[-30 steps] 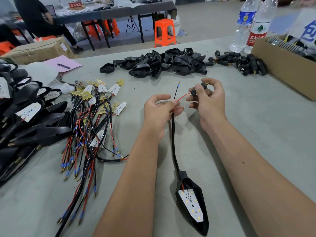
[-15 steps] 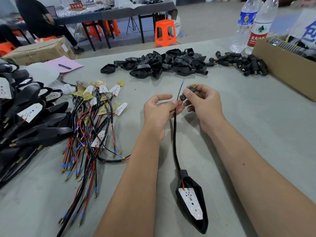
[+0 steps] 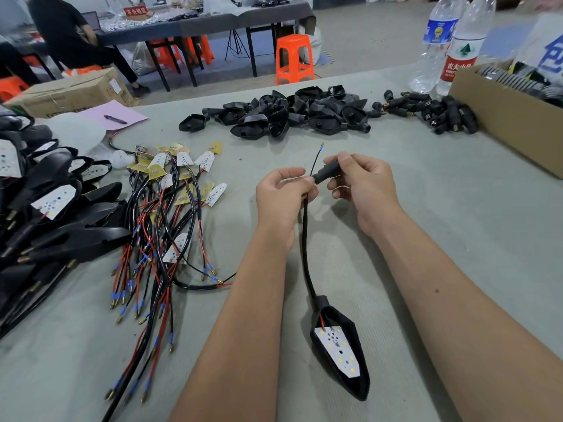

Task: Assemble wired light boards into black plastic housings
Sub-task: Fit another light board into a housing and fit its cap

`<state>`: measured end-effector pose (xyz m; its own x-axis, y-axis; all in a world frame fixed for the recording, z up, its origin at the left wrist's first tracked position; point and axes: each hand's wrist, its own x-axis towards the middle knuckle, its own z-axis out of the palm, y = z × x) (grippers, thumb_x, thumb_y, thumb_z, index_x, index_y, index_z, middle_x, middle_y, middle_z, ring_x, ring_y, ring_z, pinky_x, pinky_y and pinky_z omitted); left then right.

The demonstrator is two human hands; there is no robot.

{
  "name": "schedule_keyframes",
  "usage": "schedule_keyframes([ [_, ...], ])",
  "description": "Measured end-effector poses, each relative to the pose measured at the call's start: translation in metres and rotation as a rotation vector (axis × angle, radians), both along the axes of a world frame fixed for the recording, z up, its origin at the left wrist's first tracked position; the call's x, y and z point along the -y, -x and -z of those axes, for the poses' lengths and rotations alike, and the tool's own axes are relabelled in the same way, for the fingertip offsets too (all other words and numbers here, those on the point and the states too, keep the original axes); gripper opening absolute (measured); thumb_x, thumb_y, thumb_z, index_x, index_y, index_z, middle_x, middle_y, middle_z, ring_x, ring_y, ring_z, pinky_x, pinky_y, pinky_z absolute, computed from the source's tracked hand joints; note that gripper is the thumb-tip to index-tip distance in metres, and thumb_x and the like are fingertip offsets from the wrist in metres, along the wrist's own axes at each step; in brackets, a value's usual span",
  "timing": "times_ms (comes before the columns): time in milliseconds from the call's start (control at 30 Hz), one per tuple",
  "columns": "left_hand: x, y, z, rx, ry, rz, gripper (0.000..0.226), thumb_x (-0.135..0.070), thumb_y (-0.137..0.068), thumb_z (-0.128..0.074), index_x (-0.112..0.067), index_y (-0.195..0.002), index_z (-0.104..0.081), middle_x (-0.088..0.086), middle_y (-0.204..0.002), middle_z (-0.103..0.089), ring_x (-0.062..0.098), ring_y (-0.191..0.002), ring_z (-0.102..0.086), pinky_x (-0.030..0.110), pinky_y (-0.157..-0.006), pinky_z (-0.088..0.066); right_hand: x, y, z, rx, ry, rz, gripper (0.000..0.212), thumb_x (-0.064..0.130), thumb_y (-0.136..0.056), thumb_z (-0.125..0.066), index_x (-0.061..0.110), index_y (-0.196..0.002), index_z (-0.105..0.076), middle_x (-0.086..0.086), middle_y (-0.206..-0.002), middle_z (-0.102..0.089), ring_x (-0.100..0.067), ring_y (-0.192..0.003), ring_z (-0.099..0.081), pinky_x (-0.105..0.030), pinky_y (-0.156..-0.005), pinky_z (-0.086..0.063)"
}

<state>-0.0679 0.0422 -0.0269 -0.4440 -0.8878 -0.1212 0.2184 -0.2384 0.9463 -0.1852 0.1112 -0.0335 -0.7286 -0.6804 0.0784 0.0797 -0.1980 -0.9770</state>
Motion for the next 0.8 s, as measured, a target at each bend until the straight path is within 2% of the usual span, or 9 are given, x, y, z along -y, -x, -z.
schedule_keyframes([
  [167, 0.004, -0.001, 0.000, 0.014, 0.017, 0.056, 0.015, -0.014, -0.098, -0.066, -0.004, -0.108, -0.070, -0.005, -0.067, -0.060, 0.013, -0.067, -0.055, 0.027, -0.071, -0.051, -0.003, -0.004, -0.001, -0.061, 0.007, -0.098, 0.024, 0.017, -0.107, -0.052, 0.010, -0.105, -0.076, -0.009, -0.077, -0.075, -0.017, -0.059, -0.058, -0.027, -0.051, -0.048],
  [233, 0.003, -0.001, 0.000, 0.031, 0.046, 0.075, 0.013, -0.017, -0.097, -0.068, -0.007, -0.106, -0.070, -0.002, -0.070, -0.063, 0.015, -0.068, -0.057, 0.031, -0.072, -0.050, -0.004, -0.006, -0.002, -0.101, -0.004, -0.131, 0.025, 0.017, -0.107, -0.051, 0.010, -0.106, -0.075, -0.012, -0.073, -0.073, -0.018, -0.056, -0.057, -0.027, -0.049, -0.046],
  [300, 0.002, -0.002, 0.001, 0.054, 0.075, 0.077, 0.012, -0.012, -0.096, -0.070, -0.010, -0.108, -0.070, 0.005, -0.080, -0.072, 0.019, -0.070, -0.062, 0.033, -0.069, -0.053, -0.004, -0.009, -0.003, -0.145, -0.021, -0.137, 0.026, 0.018, -0.108, -0.050, 0.010, -0.105, -0.074, -0.016, -0.068, -0.069, -0.020, -0.052, -0.056, -0.026, -0.045, -0.044],
  [367, 0.002, -0.002, 0.001, 0.040, 0.071, 0.049, 0.014, -0.004, -0.094, -0.070, -0.010, -0.106, -0.070, 0.012, -0.088, -0.073, 0.023, -0.074, -0.066, 0.037, -0.074, -0.057, -0.002, -0.010, -0.003, -0.179, -0.044, -0.100, 0.026, 0.019, -0.107, -0.050, 0.009, -0.102, -0.074, -0.018, -0.066, -0.066, -0.021, -0.049, -0.058, -0.025, -0.043, -0.043],
  [467, 0.005, -0.003, 0.002, -0.010, 0.021, -0.031, 0.017, 0.004, -0.093, -0.068, -0.007, -0.105, -0.072, 0.007, -0.085, -0.069, 0.017, -0.071, -0.065, 0.027, -0.076, -0.059, 0.000, -0.010, -0.002, -0.183, -0.069, -0.010, 0.027, 0.018, -0.106, -0.051, 0.008, -0.092, -0.071, -0.016, -0.066, -0.065, -0.021, -0.049, -0.060, -0.026, -0.042, -0.044],
  [567, 0.012, -0.006, 0.002, 0.024, 0.049, -0.060, 0.018, 0.009, -0.093, -0.063, -0.005, -0.101, -0.073, 0.001, -0.075, -0.068, 0.013, -0.063, -0.063, 0.025, -0.075, -0.059, 0.001, -0.007, -0.002, -0.101, -0.055, 0.078, 0.030, 0.018, -0.106, -0.049, 0.010, -0.084, -0.067, -0.005, -0.060, -0.066, -0.018, -0.046, -0.057, -0.026, -0.042, -0.045],
  [700, 0.014, -0.009, 0.001, 0.134, 0.162, 0.036, 0.021, 0.011, -0.091, -0.062, -0.006, -0.091, -0.074, 0.001, -0.071, -0.066, 0.016, -0.064, -0.063, 0.026, -0.072, -0.058, 0.002, -0.005, -0.002, -0.059, -0.051, 0.127, 0.033, 0.022, -0.108, -0.047, 0.015, -0.080, -0.064, -0.001, -0.062, -0.070, -0.016, -0.049, -0.058, -0.025, -0.042, -0.044],
  [800, 0.012, -0.009, 0.000, 0.169, 0.226, 0.097, 0.017, 0.005, -0.091, -0.066, -0.009, -0.090, -0.075, 0.000, -0.072, -0.066, 0.015, -0.066, -0.062, 0.024, -0.067, -0.056, 0.001, -0.006, -0.002, -0.046, -0.048, 0.103, 0.030, 0.025, -0.109, -0.045, 0.014, -0.086, -0.061, -0.005, -0.069, -0.074, -0.018, -0.053, -0.067, -0.022, -0.042, -0.045],
])
